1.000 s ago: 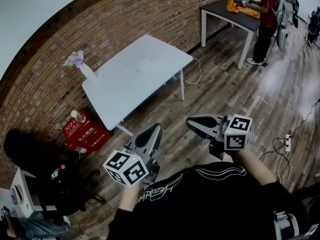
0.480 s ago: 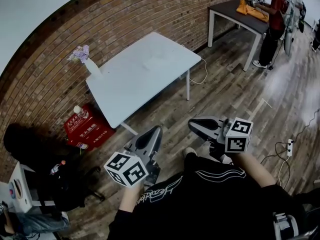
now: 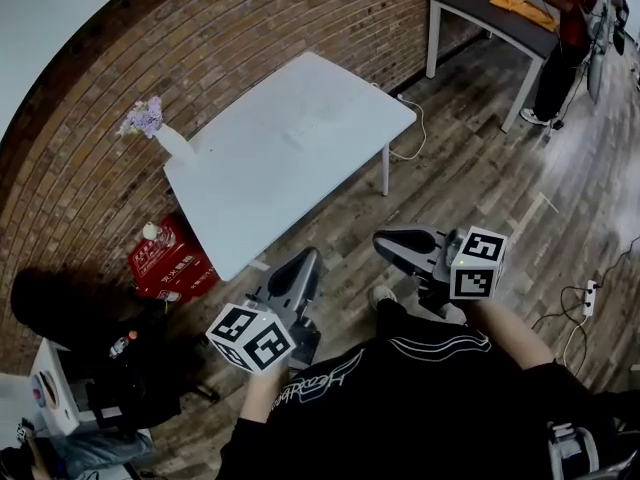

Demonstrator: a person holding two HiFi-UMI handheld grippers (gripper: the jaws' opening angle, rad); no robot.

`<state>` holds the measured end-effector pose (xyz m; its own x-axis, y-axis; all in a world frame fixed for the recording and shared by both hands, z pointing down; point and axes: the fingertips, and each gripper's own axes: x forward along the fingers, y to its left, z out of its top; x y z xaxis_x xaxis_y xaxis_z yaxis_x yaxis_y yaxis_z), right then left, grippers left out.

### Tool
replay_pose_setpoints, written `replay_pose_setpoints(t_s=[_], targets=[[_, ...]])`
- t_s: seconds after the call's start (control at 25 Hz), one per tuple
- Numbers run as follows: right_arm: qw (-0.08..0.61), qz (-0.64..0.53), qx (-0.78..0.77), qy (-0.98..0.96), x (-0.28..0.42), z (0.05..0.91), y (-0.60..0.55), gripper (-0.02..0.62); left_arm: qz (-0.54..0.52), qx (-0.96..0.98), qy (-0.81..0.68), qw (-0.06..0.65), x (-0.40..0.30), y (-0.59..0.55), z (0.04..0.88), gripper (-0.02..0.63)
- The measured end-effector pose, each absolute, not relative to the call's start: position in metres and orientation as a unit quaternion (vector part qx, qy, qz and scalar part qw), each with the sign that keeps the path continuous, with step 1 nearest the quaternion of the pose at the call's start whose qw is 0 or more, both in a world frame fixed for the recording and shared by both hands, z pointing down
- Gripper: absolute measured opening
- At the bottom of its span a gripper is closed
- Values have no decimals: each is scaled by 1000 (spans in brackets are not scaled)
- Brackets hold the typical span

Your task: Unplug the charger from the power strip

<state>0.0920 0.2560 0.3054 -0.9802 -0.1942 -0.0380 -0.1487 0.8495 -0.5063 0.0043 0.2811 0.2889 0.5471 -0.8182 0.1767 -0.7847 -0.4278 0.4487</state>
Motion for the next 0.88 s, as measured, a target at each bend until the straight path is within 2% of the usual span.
replay_pose_setpoints(t_s=[0.48, 0.88], targets=[[49, -284, -99, 953, 90, 329, 68, -2, -1, 860, -464, 213, 9, 91, 304, 5], [41, -271, -121, 954, 98, 338, -7, -2, -11, 836, -491, 245, -17, 7, 323, 6]])
